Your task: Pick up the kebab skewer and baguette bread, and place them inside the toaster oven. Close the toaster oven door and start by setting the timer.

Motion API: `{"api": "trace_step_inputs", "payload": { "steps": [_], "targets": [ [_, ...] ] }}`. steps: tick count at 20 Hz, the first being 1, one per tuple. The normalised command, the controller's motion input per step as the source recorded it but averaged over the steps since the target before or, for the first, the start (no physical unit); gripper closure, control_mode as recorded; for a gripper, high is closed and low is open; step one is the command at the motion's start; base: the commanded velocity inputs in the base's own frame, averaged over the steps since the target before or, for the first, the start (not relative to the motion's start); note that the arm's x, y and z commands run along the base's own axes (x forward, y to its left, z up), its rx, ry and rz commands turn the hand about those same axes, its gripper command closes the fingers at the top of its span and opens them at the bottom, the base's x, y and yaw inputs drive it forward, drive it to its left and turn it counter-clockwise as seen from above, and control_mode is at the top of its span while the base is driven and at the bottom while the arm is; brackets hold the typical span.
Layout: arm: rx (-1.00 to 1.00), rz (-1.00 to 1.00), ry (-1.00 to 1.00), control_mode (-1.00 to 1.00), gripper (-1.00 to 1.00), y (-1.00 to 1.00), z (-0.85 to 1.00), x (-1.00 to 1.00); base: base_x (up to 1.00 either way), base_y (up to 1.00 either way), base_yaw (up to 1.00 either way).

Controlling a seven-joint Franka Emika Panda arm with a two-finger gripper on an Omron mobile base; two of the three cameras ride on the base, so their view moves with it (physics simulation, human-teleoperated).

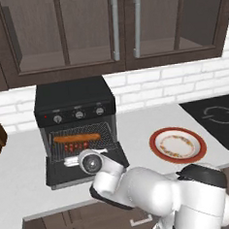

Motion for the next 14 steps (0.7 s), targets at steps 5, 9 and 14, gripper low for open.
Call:
{"api": "trace_step_inputs", "payload": {
  "steps": [5, 9, 14],
  "targets": [
    [0.0, 0.0, 0.0, -1.0, -1.0, 0.01, 0.0, 0.25, 0.0, 0.0, 0.0],
    [0.0, 0.0, -0.01, -1.0, -1.0, 0.0, 0.0, 0.23, 0.0, 0.0, 0.0],
    [0.0, 0.0, -0.01, -1.0, -1.0, 0.0, 0.0, 0.3, 0.0, 0.0, 0.0]
  ]
}}
